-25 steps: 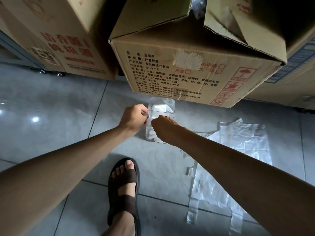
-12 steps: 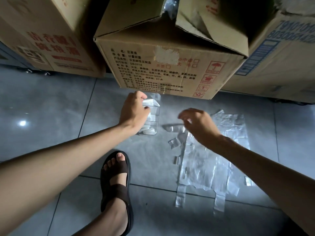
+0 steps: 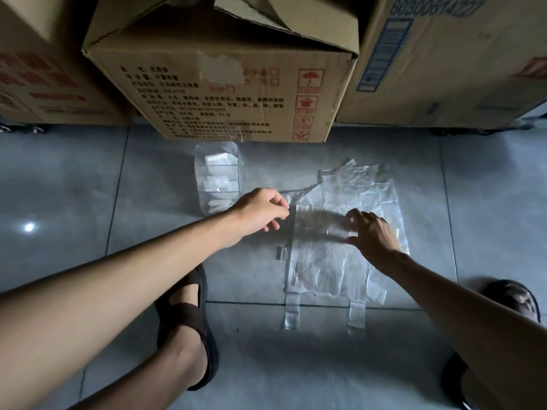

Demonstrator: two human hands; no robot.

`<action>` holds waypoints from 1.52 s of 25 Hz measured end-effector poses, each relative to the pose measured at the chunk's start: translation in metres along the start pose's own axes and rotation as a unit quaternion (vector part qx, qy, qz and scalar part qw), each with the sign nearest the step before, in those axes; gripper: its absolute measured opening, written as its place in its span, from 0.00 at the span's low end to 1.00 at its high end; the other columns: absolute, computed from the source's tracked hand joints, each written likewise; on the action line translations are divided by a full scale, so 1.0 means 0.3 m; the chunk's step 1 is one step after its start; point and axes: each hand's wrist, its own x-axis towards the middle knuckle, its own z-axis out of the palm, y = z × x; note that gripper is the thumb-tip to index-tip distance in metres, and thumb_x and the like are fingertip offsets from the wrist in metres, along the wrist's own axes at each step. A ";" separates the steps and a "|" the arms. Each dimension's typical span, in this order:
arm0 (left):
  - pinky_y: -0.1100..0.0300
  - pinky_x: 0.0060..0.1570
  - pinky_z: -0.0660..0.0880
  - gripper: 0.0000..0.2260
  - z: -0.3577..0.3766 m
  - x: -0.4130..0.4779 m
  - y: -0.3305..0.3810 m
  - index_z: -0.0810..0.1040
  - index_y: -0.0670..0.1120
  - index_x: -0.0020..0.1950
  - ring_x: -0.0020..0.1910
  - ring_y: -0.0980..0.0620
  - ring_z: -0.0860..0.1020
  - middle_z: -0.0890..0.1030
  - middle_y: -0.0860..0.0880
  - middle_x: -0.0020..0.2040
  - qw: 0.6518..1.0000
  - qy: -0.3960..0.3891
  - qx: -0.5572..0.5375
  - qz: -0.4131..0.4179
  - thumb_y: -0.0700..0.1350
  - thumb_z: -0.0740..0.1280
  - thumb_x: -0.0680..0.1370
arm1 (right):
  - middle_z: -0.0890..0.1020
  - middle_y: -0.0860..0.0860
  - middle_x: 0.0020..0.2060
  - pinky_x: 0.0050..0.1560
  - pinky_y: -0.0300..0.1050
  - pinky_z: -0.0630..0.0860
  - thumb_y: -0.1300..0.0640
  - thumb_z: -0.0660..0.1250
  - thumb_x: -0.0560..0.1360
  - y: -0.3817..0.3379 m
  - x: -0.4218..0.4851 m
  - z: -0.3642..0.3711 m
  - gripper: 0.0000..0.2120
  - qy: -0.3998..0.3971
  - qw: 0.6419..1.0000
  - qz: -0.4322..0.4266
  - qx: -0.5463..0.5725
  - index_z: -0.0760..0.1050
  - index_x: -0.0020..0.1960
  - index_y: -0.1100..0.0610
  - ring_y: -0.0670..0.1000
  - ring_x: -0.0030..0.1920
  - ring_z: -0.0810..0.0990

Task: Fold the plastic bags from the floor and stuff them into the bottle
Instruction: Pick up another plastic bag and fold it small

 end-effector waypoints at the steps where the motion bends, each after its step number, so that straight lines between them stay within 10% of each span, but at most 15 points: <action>1: 0.59 0.41 0.75 0.04 0.012 0.003 0.002 0.79 0.46 0.50 0.38 0.51 0.80 0.83 0.47 0.46 1.000 -0.004 -0.004 -0.005 0.40 0.66 0.77 | 0.82 0.54 0.49 0.44 0.49 0.73 0.55 0.78 0.68 0.004 0.000 0.010 0.22 0.011 1.000 -0.004 0.009 0.74 0.59 0.55 0.59 0.50 0.79; 12: 0.62 0.36 0.73 0.05 0.057 0.017 -0.017 0.78 0.46 0.48 0.36 0.52 0.79 0.82 0.46 0.44 0.999 -0.018 -0.029 -0.030 0.38 0.64 0.79 | 0.79 0.54 0.50 0.51 0.47 0.68 0.51 0.76 0.70 -0.012 0.030 -0.013 0.10 0.034 0.999 -0.033 -0.015 0.80 0.46 0.55 0.56 0.54 0.75; 19: 0.64 0.34 0.75 0.03 0.007 -0.091 0.045 0.79 0.43 0.50 0.37 0.50 0.80 0.83 0.44 0.45 0.990 -0.002 -0.133 -0.054 0.37 0.66 0.80 | 0.83 0.49 0.36 0.35 0.45 0.73 0.57 0.71 0.74 -0.083 -0.073 -0.244 0.03 -0.007 0.987 0.001 0.159 0.80 0.48 0.52 0.53 0.38 0.82; 25: 0.60 0.38 0.75 0.03 -0.051 -0.313 0.245 0.78 0.43 0.51 0.40 0.49 0.81 0.83 0.45 0.45 0.941 0.042 -0.326 -0.076 0.42 0.67 0.80 | 0.81 0.52 0.33 0.36 0.35 0.73 0.64 0.69 0.77 -0.268 -0.282 -0.712 0.04 -0.027 0.896 -0.005 0.443 0.82 0.46 0.64 0.47 0.32 0.79; 33: 0.49 0.68 0.68 0.43 -0.078 -0.761 0.526 0.62 0.36 0.76 0.68 0.41 0.74 0.73 0.36 0.71 0.892 -0.072 -0.444 0.040 0.68 0.62 0.75 | 0.82 0.55 0.42 0.28 0.39 0.77 0.60 0.65 0.75 -0.494 -0.717 -1.298 0.16 -0.097 0.674 -0.049 0.731 0.77 0.60 0.66 0.49 0.32 0.80; 35: 0.48 0.70 0.66 0.47 -0.060 -0.860 0.587 0.59 0.36 0.78 0.69 0.41 0.72 0.69 0.36 0.73 0.878 -0.109 -0.459 0.080 0.69 0.62 0.72 | 0.81 0.55 0.45 0.31 0.41 0.78 0.58 0.65 0.74 -0.495 -0.806 -1.356 0.22 -0.094 0.664 -0.069 0.738 0.75 0.67 0.66 0.50 0.35 0.80; 38: 0.52 0.65 0.74 0.36 -0.040 -0.952 0.652 0.67 0.36 0.72 0.64 0.46 0.76 0.75 0.41 0.67 0.850 -0.123 -0.496 0.128 0.62 0.64 0.75 | 0.82 0.52 0.33 0.33 0.41 0.76 0.58 0.64 0.74 -0.485 -0.890 -1.370 0.10 -0.057 0.672 -0.079 0.734 0.81 0.48 0.62 0.48 0.29 0.80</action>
